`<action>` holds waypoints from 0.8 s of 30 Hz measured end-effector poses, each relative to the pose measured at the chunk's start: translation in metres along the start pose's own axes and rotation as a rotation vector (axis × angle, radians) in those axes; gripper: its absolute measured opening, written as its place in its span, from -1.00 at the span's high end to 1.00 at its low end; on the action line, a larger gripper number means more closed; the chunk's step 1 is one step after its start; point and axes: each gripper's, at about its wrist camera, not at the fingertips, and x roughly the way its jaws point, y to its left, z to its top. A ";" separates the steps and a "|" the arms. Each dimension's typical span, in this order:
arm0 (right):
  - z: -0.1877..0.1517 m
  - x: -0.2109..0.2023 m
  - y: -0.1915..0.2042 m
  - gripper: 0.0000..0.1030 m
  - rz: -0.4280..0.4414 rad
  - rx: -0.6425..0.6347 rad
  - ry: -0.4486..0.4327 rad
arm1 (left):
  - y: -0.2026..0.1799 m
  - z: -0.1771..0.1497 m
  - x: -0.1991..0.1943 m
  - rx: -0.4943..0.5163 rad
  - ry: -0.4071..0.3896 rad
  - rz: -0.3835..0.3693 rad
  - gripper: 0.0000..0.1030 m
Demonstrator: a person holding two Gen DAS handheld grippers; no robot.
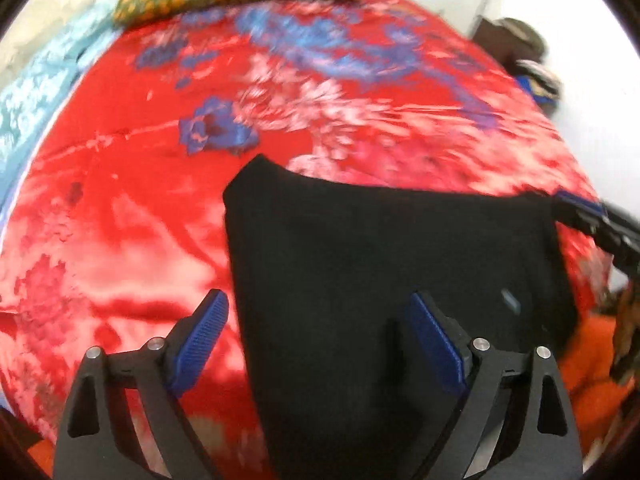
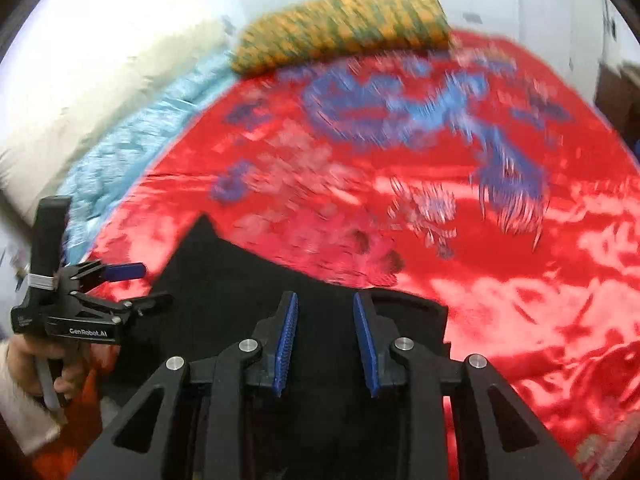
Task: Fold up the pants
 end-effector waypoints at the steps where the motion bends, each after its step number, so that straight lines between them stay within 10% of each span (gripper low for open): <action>1: -0.007 -0.016 0.009 0.35 -0.004 -0.027 -0.007 | -0.007 -0.010 -0.011 0.020 -0.008 -0.009 -0.86; 10: -0.139 -0.023 0.049 0.25 -0.103 -0.062 0.241 | -0.043 -0.075 -0.014 0.066 0.028 0.071 -0.86; 12: -0.139 -0.048 0.057 0.08 -0.119 -0.079 0.146 | -0.038 -0.073 -0.037 0.038 -0.033 0.075 -0.87; 14: -0.130 -0.079 0.067 -0.89 -0.180 -0.112 -0.004 | -0.038 -0.070 -0.050 0.030 -0.080 0.102 -0.87; 15: -0.127 -0.095 0.070 -1.00 -0.212 -0.113 -0.098 | -0.037 -0.069 -0.057 0.027 -0.104 0.115 -0.88; 24: -0.125 -0.104 0.073 -1.00 -0.230 -0.070 -0.120 | -0.035 -0.071 -0.065 0.045 -0.115 0.168 -0.88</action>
